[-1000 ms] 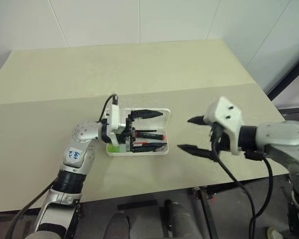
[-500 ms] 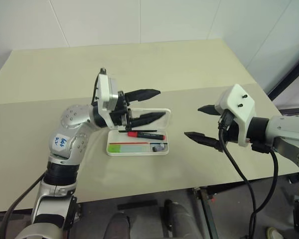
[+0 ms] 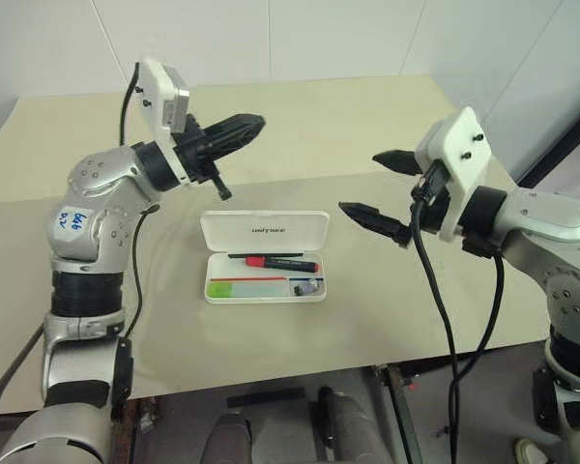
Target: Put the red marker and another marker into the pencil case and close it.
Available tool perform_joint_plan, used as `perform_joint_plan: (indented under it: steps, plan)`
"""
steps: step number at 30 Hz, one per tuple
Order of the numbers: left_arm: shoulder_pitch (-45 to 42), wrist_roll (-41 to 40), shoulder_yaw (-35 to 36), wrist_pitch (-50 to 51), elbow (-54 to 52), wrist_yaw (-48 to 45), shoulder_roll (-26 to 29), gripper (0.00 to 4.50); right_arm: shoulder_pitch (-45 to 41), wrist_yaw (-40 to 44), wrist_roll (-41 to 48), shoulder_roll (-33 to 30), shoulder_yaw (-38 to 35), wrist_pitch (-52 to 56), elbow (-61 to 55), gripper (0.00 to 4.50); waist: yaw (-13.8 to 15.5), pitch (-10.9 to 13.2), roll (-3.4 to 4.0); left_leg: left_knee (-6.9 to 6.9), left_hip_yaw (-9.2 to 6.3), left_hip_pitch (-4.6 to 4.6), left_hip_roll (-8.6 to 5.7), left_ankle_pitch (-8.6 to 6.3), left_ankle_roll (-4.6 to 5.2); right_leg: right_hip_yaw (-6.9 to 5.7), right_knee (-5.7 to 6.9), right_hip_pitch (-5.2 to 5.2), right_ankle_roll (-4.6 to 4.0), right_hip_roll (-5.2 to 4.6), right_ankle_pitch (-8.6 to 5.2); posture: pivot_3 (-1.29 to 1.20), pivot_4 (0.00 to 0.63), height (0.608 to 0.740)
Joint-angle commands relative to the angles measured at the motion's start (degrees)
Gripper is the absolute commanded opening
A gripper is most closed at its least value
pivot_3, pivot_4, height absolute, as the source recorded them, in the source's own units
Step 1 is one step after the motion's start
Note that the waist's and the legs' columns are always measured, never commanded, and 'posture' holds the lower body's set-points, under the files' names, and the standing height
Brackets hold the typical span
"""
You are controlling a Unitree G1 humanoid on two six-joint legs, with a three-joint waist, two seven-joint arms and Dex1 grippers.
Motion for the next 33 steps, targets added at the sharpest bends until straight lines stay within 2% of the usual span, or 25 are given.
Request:
perform_joint_plan:
  steps: [1,3,8,13,17,19,24,30,33]
  plan:
    - [-2.1,2.8,-0.2,-0.7,4.8,-0.5,1.2,0.03,0.3,-1.0,0.7,1.9,-1.4,-2.9,0.0,4.50,0.0,0.0,0.00,-0.06,0.00,0.00,0.00,0.00,0.00,0.00,0.00,-0.02,0.01,0.00,0.00,0.00,0.150,0.740]
    - [-2.9,4.0,-0.5,0.3,8.6,-0.5,1.4,0.03,1.2,-0.8,2.0,3.2,-2.1,-3.1,-0.1,4.50,0.2,0.0,0.00,-0.20,0.00,-0.01,0.00,0.01,-0.01,-0.04,0.05,-0.02,0.12,-0.01,0.07,0.00,0.150,0.740]
    - [-5.2,6.6,-0.9,-4.4,20.3,-4.7,1.5,0.03,4.2,-1.1,9.1,8.1,-5.5,-2.3,-1.4,4.50,0.2,0.0,0.00,-0.46,0.00,-0.05,0.00,0.01,-0.02,-0.11,-0.07,-0.06,0.14,-0.03,0.05,0.00,0.150,0.740]
    - [-11.8,12.9,-5.0,-7.5,37.7,-10.8,2.4,0.03,7.7,-2.8,8.3,7.5,-3.4,-3.0,-2.6,4.50,0.2,0.0,0.01,-0.50,-0.02,-0.09,0.00,0.00,-0.01,-0.19,-0.08,-0.12,0.13,-0.04,0.01,0.00,0.150,0.740]
    - [-14.5,14.2,-4.8,-8.5,45.6,-13.7,0.8,0.03,7.9,-3.7,8.2,7.1,-3.0,-3.3,-2.7,4.50,0.1,0.0,0.01,-0.46,-0.02,-0.07,0.00,0.00,0.00,-0.19,-0.02,-0.10,0.14,-0.04,0.02,0.00,0.150,0.740]
    - [-14.7,14.2,-5.1,-7.5,46.6,-17.1,0.5,0.03,8.1,-4.1,8.3,6.9,-3.0,-3.3,-3.0,4.50,0.0,0.0,0.01,-0.48,-0.02,-0.04,0.00,0.00,0.01,-0.19,0.03,-0.10,0.13,-0.03,0.01,0.00,0.150,0.740]
    - [-13.4,12.9,-7.3,3.0,42.1,-29.5,2.4,0.03,9.0,-5.1,8.5,6.1,-3.3,-3.0,-3.9,4.50,0.0,0.0,0.01,-0.49,-0.02,-0.08,0.01,0.00,0.01,-0.19,0.05,-0.12,0.10,-0.03,0.00,0.00,0.150,0.740]
    - [-12.4,15.1,-9.0,3.2,41.2,-34.9,4.8,0.03,9.7,-5.7,8.7,5.6,-3.3,-3.2,-4.3,4.50,0.0,0.0,0.01,-0.47,-0.03,-0.05,0.01,-0.01,0.02,-0.19,0.10,-0.12,0.09,-0.03,-0.01,0.00,0.150,0.740]
    - [-10.0,14.8,-11.2,5.3,36.2,-40.8,6.9,0.03,9.5,-5.6,8.6,5.2,-3.4,-3.3,-4.1,4.50,-0.1,0.0,0.02,-0.45,-0.03,-0.05,0.01,-0.01,0.02,-0.19,0.13,-0.12,0.09,-0.04,-0.01,0.00,0.150,0.740]
